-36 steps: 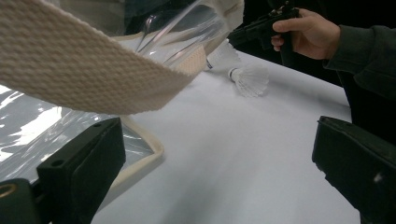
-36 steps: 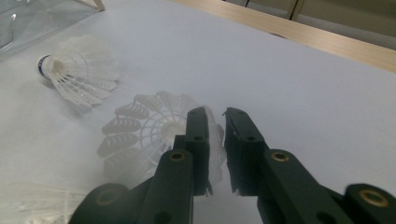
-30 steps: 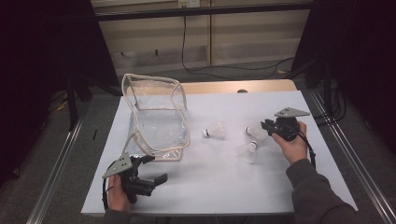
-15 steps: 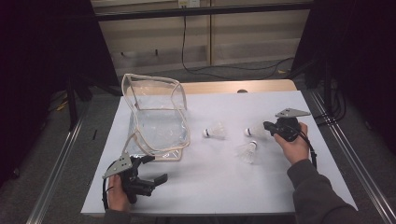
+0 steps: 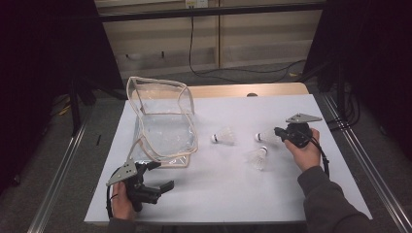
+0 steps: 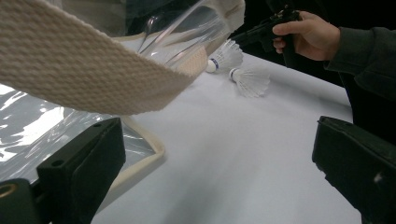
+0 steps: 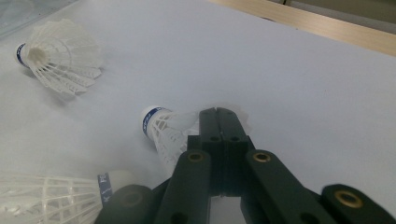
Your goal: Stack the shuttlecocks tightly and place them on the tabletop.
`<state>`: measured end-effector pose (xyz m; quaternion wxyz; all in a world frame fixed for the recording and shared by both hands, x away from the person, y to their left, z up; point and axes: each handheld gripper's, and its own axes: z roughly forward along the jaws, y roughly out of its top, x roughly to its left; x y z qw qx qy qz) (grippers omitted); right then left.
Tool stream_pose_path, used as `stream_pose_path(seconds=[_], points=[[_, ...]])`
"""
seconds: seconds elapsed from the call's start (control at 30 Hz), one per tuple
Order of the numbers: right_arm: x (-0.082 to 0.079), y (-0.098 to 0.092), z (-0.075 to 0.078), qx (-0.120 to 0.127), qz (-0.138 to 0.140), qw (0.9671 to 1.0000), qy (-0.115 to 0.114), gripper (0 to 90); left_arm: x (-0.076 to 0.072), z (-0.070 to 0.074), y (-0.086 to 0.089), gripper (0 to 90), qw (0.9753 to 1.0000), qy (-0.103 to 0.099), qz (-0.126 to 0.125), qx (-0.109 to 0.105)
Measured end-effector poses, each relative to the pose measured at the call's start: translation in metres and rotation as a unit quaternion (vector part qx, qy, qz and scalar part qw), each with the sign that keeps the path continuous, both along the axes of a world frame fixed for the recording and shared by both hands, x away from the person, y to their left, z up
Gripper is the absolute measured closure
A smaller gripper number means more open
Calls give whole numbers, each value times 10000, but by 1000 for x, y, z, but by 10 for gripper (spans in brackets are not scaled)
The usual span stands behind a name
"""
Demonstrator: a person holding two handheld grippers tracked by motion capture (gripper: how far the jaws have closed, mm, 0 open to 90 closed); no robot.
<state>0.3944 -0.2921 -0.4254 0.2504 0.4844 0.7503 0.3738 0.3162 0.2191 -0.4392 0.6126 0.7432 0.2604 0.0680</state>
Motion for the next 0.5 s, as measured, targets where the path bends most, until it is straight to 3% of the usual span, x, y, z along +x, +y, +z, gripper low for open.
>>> stream_pose_path(seconds=[0.5], points=[[-3,-6,-8,49,-40,10000,44,900,0,0,0,28,10000,-7,12,6]])
